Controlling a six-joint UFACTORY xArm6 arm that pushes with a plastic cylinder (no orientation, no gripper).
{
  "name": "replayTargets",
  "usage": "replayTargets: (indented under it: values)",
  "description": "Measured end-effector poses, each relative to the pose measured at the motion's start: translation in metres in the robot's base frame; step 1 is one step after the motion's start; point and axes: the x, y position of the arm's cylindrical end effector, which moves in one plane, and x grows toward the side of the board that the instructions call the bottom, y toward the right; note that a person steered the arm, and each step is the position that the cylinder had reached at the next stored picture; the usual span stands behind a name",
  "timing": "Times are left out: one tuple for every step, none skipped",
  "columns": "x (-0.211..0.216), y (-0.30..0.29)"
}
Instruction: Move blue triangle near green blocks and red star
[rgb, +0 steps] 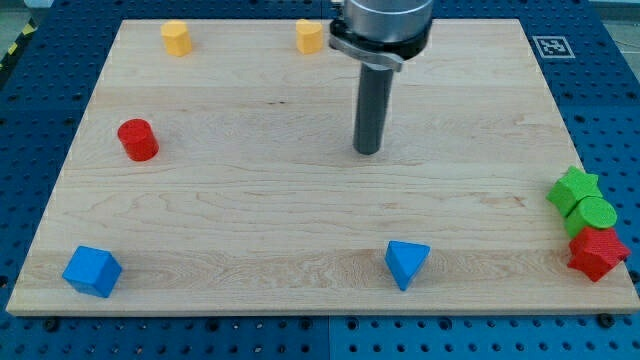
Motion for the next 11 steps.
replayTargets:
  values:
    - [0.028,-0.033]
    - [0.071,-0.050]
    - [0.106,-0.051]
    - [0.135,-0.023]
    - [0.141,-0.010]
    - [0.166,-0.005]
    - [0.170,-0.002]
    - [0.170,0.011]
    - [0.170,0.011]
    - [0.170,0.027]
    - [0.169,0.029]
